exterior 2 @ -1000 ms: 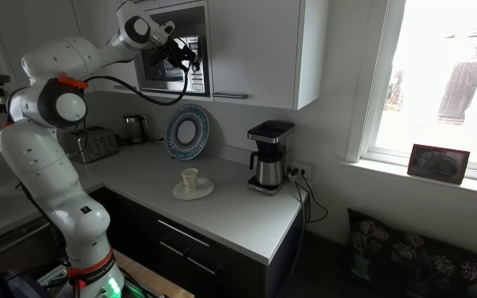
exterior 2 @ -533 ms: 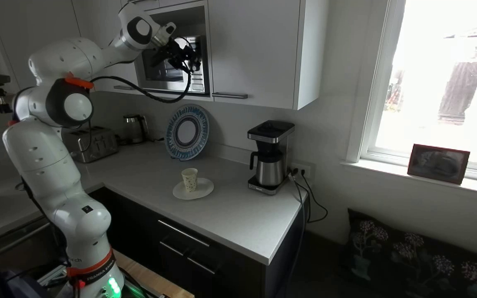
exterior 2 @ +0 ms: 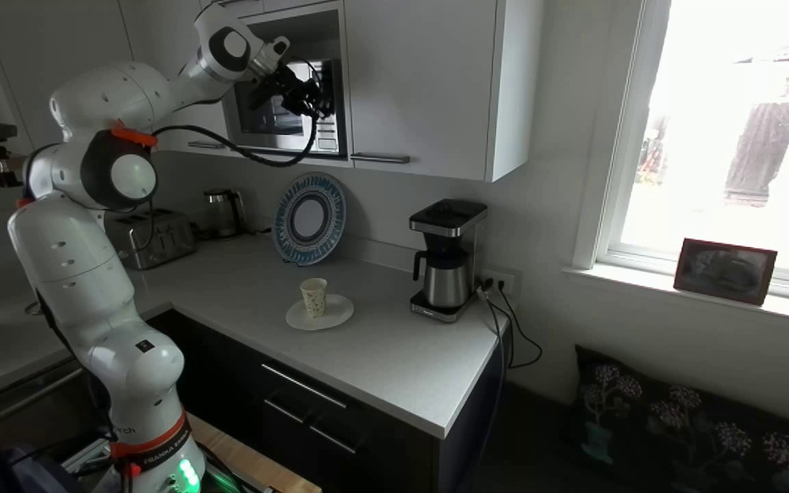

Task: Close the microwave door fully, turn the round knob on the microwave to the right

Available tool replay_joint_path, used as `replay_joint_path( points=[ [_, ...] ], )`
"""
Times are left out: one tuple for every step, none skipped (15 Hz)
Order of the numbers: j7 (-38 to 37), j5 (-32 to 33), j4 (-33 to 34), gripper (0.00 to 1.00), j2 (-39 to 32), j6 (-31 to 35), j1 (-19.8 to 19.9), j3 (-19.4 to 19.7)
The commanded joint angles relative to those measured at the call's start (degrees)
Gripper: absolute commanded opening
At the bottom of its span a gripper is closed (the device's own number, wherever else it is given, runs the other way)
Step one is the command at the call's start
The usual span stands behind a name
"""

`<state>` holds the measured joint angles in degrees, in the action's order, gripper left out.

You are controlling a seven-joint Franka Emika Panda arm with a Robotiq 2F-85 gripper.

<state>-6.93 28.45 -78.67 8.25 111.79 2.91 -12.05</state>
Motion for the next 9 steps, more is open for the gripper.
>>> replay_joint_path(
  points=[
    [1.23, 1.68, 1.92, 0.12, -1.06, -1.55, 0.16, -0.29],
    [1.54, 1.86, 2.11, 0.08, -1.07, -1.75, 0.16, -0.34],
    [1.66, 1.92, 2.25, 0.08, -1.15, -1.85, 0.19, -0.33],
    [1.90, 1.90, 2.18, 0.07, -1.15, -1.77, 0.24, -0.26],
    [1.94, 1.81, 2.39, 0.08, -1.27, -1.97, 0.25, -0.28],
    [1.57, 1.44, 2.50, 0.08, -1.27, -2.09, 0.26, -0.24],
    [1.14, 0.73, 2.37, 0.08, -1.18, -2.13, 0.27, -0.10],
    [0.39, -0.27, 2.50, 0.08, -1.20, -2.42, 0.28, 0.05],
    [-0.38, -0.85, 2.45, 0.08, -1.19, -2.43, 0.35, 0.19]
  ],
)
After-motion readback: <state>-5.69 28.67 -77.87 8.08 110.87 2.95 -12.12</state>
